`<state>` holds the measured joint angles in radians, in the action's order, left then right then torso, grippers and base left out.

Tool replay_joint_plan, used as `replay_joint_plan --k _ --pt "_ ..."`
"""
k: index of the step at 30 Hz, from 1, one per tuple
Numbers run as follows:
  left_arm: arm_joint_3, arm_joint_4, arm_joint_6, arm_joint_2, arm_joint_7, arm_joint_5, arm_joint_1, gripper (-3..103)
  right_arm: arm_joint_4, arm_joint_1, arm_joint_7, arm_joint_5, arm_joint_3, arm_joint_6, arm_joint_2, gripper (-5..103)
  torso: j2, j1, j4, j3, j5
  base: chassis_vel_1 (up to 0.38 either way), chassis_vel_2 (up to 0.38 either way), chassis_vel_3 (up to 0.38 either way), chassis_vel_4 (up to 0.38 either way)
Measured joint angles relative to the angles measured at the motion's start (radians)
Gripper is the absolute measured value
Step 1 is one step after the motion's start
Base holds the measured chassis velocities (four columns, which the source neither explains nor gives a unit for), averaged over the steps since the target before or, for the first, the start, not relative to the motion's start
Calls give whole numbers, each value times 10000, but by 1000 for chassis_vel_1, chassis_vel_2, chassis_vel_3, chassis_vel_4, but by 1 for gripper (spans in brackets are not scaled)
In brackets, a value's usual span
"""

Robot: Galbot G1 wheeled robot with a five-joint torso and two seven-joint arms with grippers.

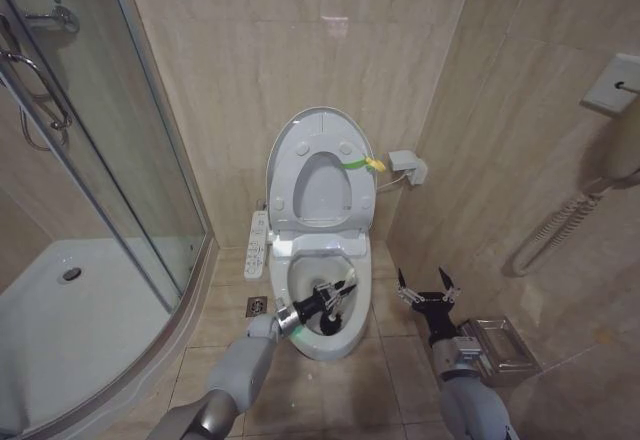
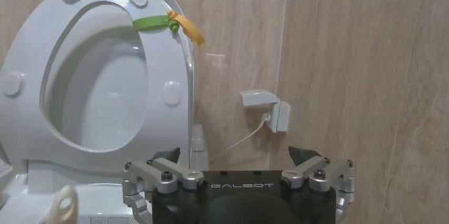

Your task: Open the toilet lid, clean the toilet bowl with a toilet brush, close the toilet lid, and flush.

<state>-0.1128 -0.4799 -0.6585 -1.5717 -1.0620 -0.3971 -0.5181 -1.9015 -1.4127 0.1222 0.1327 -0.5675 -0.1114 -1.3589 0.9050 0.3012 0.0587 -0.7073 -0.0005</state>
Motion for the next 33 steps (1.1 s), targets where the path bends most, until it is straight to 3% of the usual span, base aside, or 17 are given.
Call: replay_joint_plan --k 8,17,26,33 --pt "-26 33 -37 312 -62 250 -54 19 0 0 0 0 0 0 0 100 -1 0 -5 -2 6 0 0 0 0" --pt "60 -618 -51 -126 581 -930 302 18 0 0 0 0 0 0 0 100 -2 1 2 -5 6 0 0 0 0" --pt "31 -200 -180 -360 184 -956 365 18 0 0 0 0 0 0 0 100 -2 2 -5 -4 7 0 0 0 0" --pt "-32 97 -241 -76 53 -932 -91 18 0 0 0 0 0 0 0 100 -1 0 -4 -1 4 0 0 0 0"
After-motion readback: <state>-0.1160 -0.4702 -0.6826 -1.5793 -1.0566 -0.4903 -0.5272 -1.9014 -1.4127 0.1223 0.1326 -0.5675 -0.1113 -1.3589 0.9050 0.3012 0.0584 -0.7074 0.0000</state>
